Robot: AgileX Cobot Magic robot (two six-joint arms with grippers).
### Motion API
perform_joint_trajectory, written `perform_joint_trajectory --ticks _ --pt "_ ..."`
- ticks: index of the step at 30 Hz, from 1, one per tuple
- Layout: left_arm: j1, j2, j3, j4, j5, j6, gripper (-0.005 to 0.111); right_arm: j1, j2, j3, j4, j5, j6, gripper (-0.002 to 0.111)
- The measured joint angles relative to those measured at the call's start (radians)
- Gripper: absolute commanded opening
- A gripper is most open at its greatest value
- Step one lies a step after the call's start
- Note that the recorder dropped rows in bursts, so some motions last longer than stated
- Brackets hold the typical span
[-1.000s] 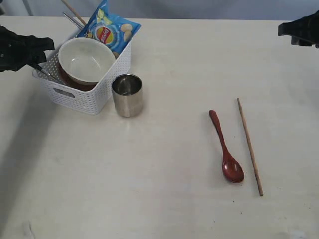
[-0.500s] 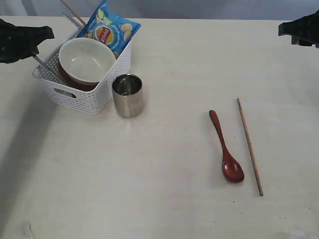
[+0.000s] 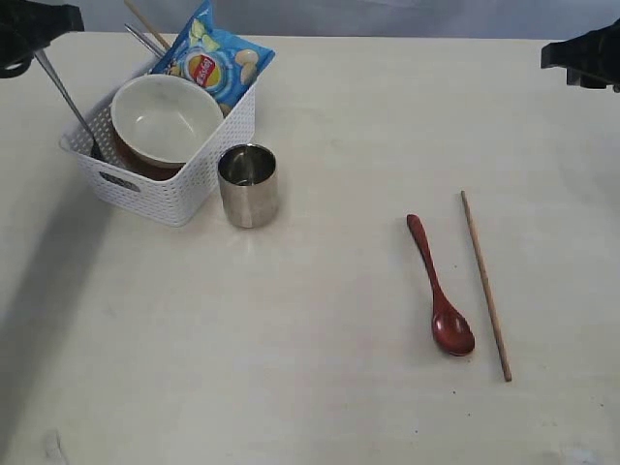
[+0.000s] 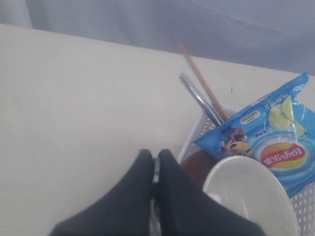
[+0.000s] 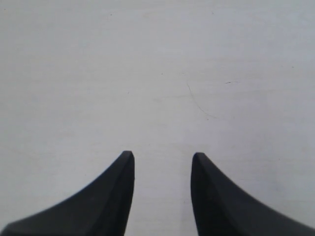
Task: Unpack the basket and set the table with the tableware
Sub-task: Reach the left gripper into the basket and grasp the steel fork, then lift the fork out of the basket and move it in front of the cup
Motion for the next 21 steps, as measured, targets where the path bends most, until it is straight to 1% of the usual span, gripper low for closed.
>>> perform_joint_trajectory --ticks 14,21 --pt "0.0 -0.146 0.0 0.008 -0.019 0.004 0.0 0.0 0.0 0.0 0.0 -0.004 0.0 0.037" --pt "0.0 -0.228 0.0 0.008 0.062 0.061 0.0 0.0 0.0 0.0 0.0 -0.008 -0.009 0.037"
